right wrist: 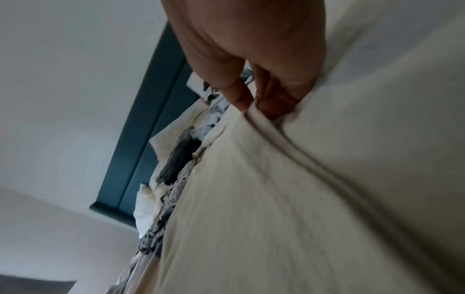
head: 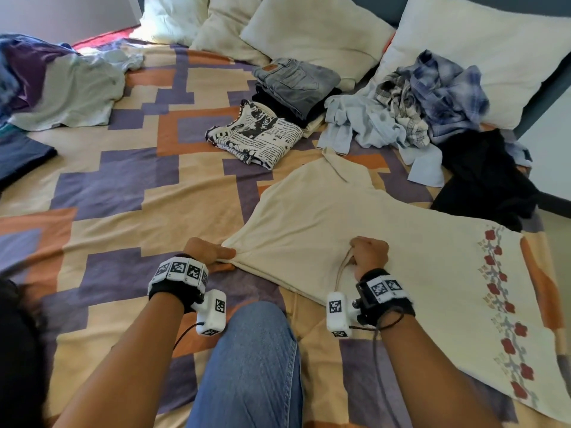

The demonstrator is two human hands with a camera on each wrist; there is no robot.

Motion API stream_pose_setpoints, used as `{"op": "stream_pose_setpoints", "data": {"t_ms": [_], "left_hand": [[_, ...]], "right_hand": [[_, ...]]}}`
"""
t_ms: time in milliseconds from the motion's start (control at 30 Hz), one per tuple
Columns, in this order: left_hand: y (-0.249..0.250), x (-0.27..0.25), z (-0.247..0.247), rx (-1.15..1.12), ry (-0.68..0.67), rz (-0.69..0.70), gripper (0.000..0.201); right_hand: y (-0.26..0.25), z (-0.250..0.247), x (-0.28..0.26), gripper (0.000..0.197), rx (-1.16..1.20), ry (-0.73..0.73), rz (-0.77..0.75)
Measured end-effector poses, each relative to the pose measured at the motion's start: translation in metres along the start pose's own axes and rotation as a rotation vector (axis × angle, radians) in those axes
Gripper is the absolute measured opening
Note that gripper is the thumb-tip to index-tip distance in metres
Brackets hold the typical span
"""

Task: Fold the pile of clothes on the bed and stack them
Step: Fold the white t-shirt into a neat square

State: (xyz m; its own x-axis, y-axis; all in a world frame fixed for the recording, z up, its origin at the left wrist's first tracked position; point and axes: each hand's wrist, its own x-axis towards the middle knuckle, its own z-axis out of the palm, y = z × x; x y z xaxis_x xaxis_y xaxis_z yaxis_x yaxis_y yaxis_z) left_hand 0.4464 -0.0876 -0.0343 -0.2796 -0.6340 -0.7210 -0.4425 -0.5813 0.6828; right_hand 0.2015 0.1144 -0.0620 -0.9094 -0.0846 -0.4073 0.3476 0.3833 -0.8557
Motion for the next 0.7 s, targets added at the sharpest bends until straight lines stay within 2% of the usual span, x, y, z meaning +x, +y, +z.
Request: {"op": "stream_pose_setpoints", "data": {"t_ms": [67, 133, 200, 267, 300, 333, 400, 433, 467, 500, 533, 600, 633, 700], "left_hand": [[-0.002, -0.002, -0.001, -0.068, 0.018, 0.004, 0.034], [-0.002, -0.005, 0.000, -0.080, 0.038, 0.005, 0.032], [-0.001, -0.008, 0.001, -0.084, 0.028, 0.008, 0.025], [0.000, -0.011, -0.001, -0.081, 0.022, -0.002, 0.017], [-0.001, -0.010, -0.002, -0.079, 0.028, -0.002, 0.017], [-0.002, -0.009, -0.003, -0.078, 0.035, 0.012, 0.018], [-0.005, -0.011, -0.002, -0.070, 0.050, 0.065, 0.012], [-0.005, -0.013, -0.001, -0.047, 0.066, 0.091, 0.008], [-0.006, -0.015, -0.001, -0.021, 0.085, 0.110, 0.007], [-0.005, -0.018, 0.000, 0.008, 0.091, 0.126, 0.007], [-0.002, -0.019, 0.000, 0.035, 0.093, 0.141, 0.006], [0.010, -0.020, 0.001, 0.152, 0.137, 0.194, 0.020], [0.018, -0.021, 0.003, 0.295, 0.197, 0.232, 0.029], [0.039, -0.040, 0.015, 0.531, 0.314, 0.335, 0.035]], "right_hand": [[0.010, -0.003, 0.005, 0.017, 0.037, 0.013, 0.035], [0.012, 0.000, 0.006, 0.020, -0.045, 0.023, -0.036], [0.005, 0.000, -0.008, 0.027, -0.143, 0.072, -0.232], [0.001, 0.000, -0.034, 0.028, -0.132, 0.087, -0.563], [0.004, 0.001, -0.048, 0.028, -0.123, 0.000, -0.721], [0.010, 0.002, -0.062, 0.029, -0.156, -0.155, -0.854], [0.025, 0.002, -0.074, 0.041, -0.485, -0.559, -1.024], [0.031, -0.002, -0.074, 0.050, -0.746, -0.717, -1.042], [0.036, -0.009, -0.071, 0.056, -1.005, -0.796, -1.011], [0.037, -0.019, -0.068, 0.060, -1.182, -0.830, -0.965], [0.036, -0.029, -0.066, 0.060, -1.262, -0.853, -0.909], [0.030, -0.045, -0.068, 0.057, -1.200, -0.923, -0.812], [0.028, -0.049, -0.072, 0.064, -1.108, -0.966, -0.772], [0.030, -0.057, -0.080, 0.097, -0.898, -0.980, -0.758]]}}
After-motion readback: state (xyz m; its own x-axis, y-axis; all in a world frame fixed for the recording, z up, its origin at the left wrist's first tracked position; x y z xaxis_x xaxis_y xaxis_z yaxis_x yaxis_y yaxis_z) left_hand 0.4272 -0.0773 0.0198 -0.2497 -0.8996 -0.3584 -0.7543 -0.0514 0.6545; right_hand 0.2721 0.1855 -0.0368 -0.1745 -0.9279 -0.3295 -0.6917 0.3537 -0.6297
